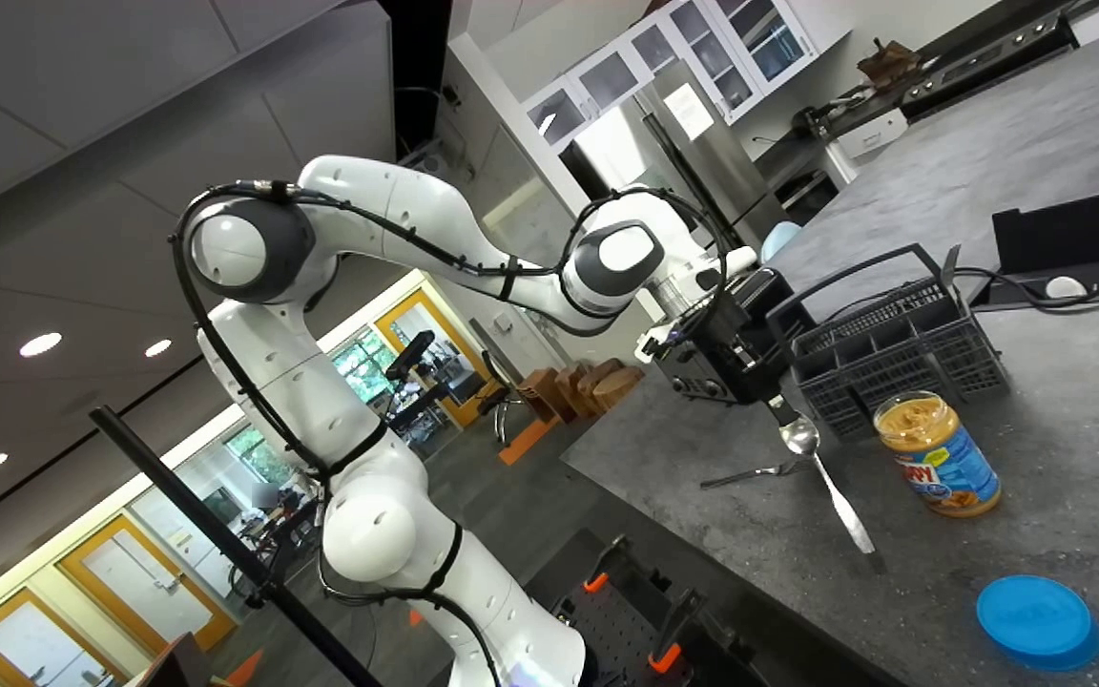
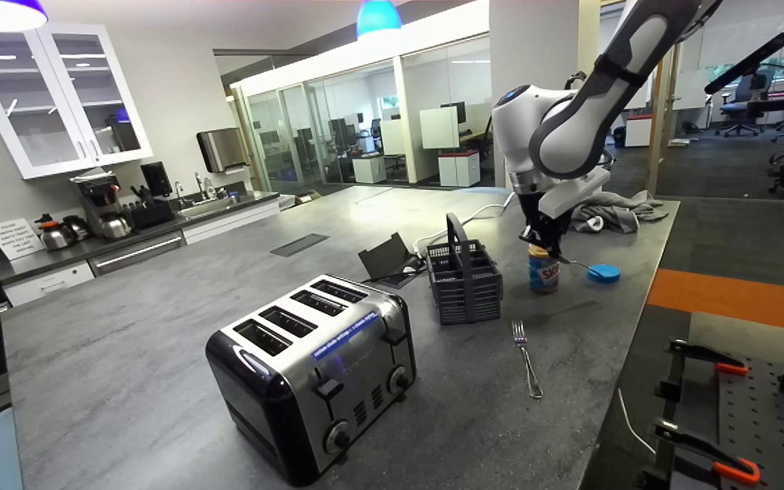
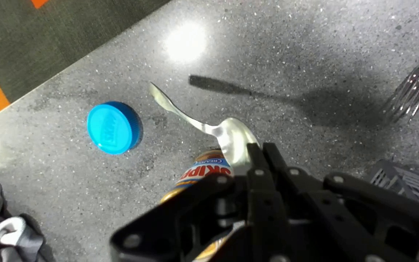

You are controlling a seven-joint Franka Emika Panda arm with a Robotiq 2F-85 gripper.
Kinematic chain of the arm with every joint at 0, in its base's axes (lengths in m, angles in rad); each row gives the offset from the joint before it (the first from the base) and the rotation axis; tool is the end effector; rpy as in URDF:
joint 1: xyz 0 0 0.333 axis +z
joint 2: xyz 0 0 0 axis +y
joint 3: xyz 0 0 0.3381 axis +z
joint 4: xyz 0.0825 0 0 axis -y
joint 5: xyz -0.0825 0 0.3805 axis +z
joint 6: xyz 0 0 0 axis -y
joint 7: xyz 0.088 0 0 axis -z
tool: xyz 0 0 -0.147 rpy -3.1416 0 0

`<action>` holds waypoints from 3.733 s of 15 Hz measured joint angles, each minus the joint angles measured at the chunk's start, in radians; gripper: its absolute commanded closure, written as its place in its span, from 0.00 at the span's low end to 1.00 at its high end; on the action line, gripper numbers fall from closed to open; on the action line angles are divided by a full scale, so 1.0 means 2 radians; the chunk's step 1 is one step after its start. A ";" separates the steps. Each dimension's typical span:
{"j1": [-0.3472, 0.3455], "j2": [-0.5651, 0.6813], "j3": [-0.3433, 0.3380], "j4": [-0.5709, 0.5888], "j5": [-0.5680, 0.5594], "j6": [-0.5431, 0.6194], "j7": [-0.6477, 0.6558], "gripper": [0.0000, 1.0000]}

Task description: Remove the spoon from the cutlery holder.

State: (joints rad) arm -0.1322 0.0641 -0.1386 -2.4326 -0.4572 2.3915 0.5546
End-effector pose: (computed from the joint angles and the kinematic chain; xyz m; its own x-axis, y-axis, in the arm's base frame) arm 0.4521 -0.1425 0.2578 0.8916 -0.4526 0.0144 -0.4339 -0.8449 0.3128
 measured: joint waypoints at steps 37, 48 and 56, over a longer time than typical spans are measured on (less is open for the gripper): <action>0.058 -0.003 0.007 -0.053 -0.139 0.087 0.084 0.00; 0.039 -0.234 0.042 -0.108 0.071 0.085 -0.072 0.00; 0.035 -0.262 0.049 -0.117 0.097 0.084 -0.098 0.00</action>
State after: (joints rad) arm -0.0617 -0.4605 -0.0399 -2.6662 -0.2631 2.5587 0.3578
